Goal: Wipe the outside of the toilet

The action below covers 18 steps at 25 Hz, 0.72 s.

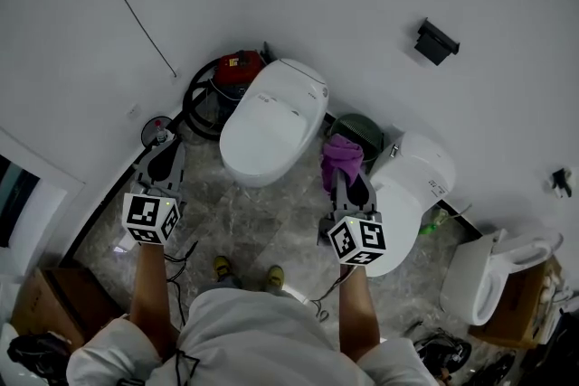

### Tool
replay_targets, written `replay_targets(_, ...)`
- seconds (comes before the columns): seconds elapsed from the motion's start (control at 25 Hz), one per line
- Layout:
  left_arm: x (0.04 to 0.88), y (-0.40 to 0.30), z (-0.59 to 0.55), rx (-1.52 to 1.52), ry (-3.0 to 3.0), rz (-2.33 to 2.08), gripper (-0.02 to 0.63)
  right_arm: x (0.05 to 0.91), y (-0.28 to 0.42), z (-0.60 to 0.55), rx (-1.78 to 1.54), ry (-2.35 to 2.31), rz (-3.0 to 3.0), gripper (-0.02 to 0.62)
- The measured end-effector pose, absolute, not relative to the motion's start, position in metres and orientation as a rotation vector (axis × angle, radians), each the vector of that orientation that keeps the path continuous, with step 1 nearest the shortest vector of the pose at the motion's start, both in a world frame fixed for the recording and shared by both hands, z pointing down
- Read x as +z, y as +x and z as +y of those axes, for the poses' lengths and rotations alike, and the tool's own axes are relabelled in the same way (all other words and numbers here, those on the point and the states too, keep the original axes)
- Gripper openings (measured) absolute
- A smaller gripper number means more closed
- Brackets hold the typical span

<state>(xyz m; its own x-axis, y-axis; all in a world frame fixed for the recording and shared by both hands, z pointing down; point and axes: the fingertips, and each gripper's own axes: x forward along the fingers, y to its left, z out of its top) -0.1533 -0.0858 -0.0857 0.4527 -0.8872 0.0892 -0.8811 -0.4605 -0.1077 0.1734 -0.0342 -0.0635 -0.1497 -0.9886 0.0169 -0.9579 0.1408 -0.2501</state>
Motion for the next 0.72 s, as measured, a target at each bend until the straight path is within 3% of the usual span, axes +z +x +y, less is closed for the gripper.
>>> replay_targets(0.72,-0.101,-0.163,-0.069,-0.186,-2.638,1.577,0.017,-0.071,0.163,-0.023,-0.301,-1.943,2.215,0.072)
